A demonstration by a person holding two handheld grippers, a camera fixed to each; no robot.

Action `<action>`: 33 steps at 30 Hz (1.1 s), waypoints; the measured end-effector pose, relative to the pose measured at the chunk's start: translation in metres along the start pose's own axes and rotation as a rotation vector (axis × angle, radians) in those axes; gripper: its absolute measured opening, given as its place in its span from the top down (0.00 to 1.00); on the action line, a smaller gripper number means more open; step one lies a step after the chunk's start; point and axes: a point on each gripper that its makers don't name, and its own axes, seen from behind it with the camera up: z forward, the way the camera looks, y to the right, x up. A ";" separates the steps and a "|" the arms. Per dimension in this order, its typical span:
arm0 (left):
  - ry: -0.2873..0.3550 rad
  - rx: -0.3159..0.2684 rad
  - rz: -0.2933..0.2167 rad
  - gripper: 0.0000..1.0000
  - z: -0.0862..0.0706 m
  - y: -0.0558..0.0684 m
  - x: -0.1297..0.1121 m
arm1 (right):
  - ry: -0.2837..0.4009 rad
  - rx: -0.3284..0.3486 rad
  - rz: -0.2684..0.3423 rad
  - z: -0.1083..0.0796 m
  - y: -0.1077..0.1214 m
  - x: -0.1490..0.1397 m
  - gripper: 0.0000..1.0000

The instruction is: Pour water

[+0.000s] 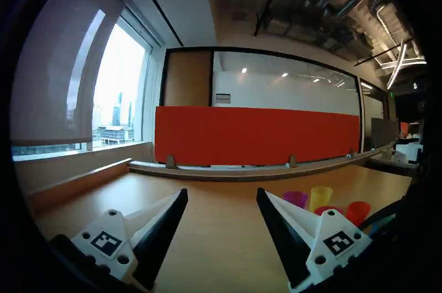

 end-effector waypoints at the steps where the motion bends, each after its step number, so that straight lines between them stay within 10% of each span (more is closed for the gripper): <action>1: 0.002 -0.002 -0.007 0.08 0.000 0.000 0.000 | -0.001 0.000 0.008 0.000 0.000 0.001 0.00; 33: -0.058 0.038 0.037 0.08 0.002 -0.025 -0.062 | -0.035 -0.079 0.044 -0.009 0.019 -0.011 0.00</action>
